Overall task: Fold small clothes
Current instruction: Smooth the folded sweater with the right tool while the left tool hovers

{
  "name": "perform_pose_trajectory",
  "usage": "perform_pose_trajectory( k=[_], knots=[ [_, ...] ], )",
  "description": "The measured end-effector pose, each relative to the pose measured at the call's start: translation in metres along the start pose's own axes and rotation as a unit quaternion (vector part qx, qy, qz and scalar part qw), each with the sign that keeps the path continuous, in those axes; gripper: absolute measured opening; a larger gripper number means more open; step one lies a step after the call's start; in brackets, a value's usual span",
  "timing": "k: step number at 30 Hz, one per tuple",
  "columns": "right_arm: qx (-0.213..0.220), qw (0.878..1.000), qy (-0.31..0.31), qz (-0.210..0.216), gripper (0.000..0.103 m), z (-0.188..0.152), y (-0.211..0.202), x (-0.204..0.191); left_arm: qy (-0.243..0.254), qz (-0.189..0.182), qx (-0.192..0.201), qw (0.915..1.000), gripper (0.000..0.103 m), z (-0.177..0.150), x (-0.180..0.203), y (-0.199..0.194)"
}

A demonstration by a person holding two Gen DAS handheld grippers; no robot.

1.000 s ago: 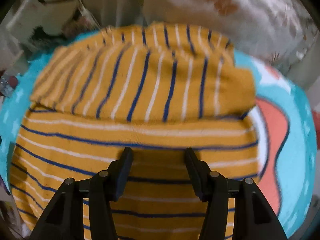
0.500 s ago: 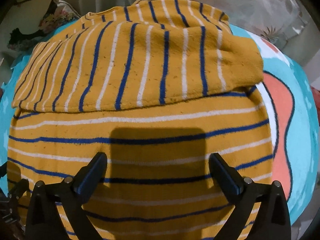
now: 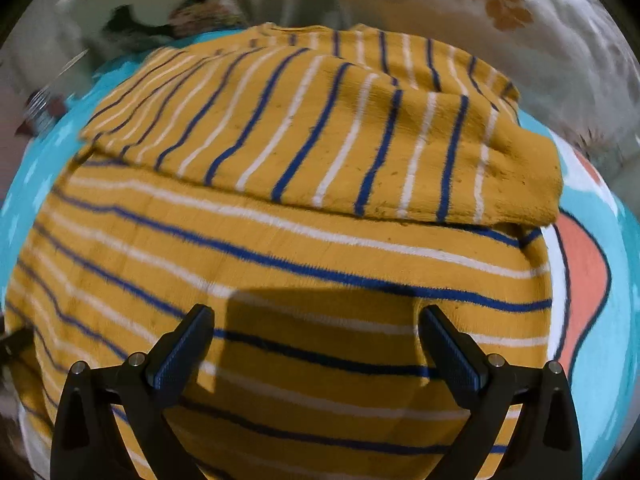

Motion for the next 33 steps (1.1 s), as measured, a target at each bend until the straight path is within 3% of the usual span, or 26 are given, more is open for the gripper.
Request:
perform_pose_trajectory(
  k=[4,11,12,14,15,16,20,22,23,25,27,28,33],
  knots=[
    [-0.005,0.999,-0.036,0.016,0.103,-0.017,-0.008,-0.004,-0.035,-0.013,0.012,0.9992,0.093,-0.023,-0.009,-0.010],
    [-0.005,0.997,-0.070,0.033,0.103,-0.052,-0.026,0.002,0.014,-0.005,0.004,0.9999,0.093,-0.047,0.033,-0.016],
    [-0.005,0.997,-0.069,0.035,0.103,-0.056,-0.030,0.005,0.024,0.004,0.008,0.9997,0.086,-0.037,0.049,-0.010],
    [-0.003,0.997,-0.063,0.044,0.103,-0.065,-0.039,0.011,0.049,0.005,0.028,0.9984,0.046,-0.041,0.052,-0.018],
    [-0.007,0.997,-0.069,0.043,0.103,-0.072,-0.043,0.014,0.058,-0.007,0.031,0.9978,0.015,-0.043,0.052,-0.022],
    [-0.011,0.996,-0.087,0.029,0.103,-0.080,-0.046,0.016,0.061,-0.026,0.027,0.9974,0.011,-0.046,0.050,-0.025],
    [-0.020,0.997,-0.069,0.041,0.103,-0.116,-0.071,0.037,0.053,-0.038,0.032,0.9974,0.011,-0.049,0.041,-0.029],
    [-0.050,0.997,-0.052,0.027,0.103,-0.141,-0.082,0.056,0.056,-0.049,0.030,0.9968,0.012,-0.052,0.042,-0.029],
    [-0.053,0.997,-0.031,0.045,0.103,-0.147,-0.086,0.066,0.058,-0.048,0.032,0.9967,0.014,-0.052,0.045,-0.028],
    [-0.053,0.995,0.013,0.085,0.103,-0.164,-0.103,0.080,0.058,-0.058,0.027,0.9962,0.043,-0.054,0.048,-0.024],
    [-0.063,0.993,0.014,0.096,0.103,-0.175,-0.111,0.082,0.053,-0.081,0.026,0.9949,0.063,-0.057,0.054,-0.025],
    [-0.067,0.992,0.015,0.106,0.101,-0.179,-0.114,0.081,0.055,-0.086,0.027,0.9944,0.067,-0.059,0.058,-0.025],
    [-0.055,0.985,0.042,0.158,0.092,-0.171,-0.115,0.061,0.085,-0.070,0.031,0.9935,0.067,-0.065,0.072,-0.027]
  ],
)
Point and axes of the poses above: each gripper's, at about its wrist camera, not at the fingertips, and y roughly the way its jaws point, x to its right, z to its top, the point moved 5 cm from there along y, roughly the way its jaws point, and after that the axes turned 9 degrees about z, right-handed, at the moved point
